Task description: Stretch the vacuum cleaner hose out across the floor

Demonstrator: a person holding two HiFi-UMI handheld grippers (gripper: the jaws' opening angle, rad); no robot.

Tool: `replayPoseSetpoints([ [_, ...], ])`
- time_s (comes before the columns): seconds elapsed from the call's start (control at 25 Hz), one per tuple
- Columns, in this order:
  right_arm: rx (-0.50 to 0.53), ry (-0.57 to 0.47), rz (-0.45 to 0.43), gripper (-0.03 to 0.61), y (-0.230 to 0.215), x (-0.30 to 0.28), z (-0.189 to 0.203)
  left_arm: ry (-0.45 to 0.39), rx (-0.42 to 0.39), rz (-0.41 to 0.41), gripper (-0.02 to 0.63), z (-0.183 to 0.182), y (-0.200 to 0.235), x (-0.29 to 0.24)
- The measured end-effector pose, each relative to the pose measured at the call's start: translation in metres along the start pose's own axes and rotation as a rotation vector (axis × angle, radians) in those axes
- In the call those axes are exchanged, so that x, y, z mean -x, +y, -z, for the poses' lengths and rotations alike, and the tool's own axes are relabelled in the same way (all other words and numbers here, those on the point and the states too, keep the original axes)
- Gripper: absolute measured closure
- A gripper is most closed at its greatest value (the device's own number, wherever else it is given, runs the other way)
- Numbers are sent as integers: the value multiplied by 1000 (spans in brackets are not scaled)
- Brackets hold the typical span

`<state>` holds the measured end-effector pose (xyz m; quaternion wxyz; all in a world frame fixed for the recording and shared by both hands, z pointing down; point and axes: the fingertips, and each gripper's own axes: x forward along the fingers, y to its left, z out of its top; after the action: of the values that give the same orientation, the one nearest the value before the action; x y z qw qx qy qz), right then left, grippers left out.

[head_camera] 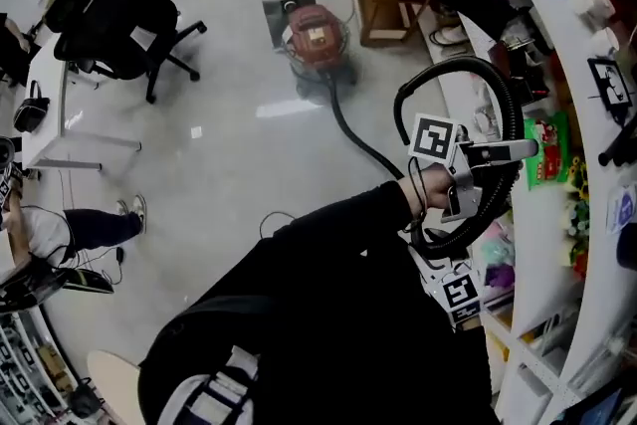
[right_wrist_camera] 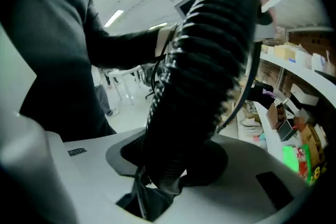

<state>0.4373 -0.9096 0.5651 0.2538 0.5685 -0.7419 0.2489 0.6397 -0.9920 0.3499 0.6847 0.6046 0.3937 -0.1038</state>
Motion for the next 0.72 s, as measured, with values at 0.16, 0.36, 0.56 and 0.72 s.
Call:
replayPoseSetpoints([
  [0.16,24,126,-142,411,42,-11,38,80,134,-4,391,59,7,22],
  [0.36,-182,128,-368,269,71,9,79,137,119,-20,391,108,15,37],
  [0.56,-556,-124,-548,222,70,74,111,111,86,-108,420,152,36,45],
  [0.72,-418,-34,-413,224,60,106,183,112,40,-197,436,207,68,45],
])
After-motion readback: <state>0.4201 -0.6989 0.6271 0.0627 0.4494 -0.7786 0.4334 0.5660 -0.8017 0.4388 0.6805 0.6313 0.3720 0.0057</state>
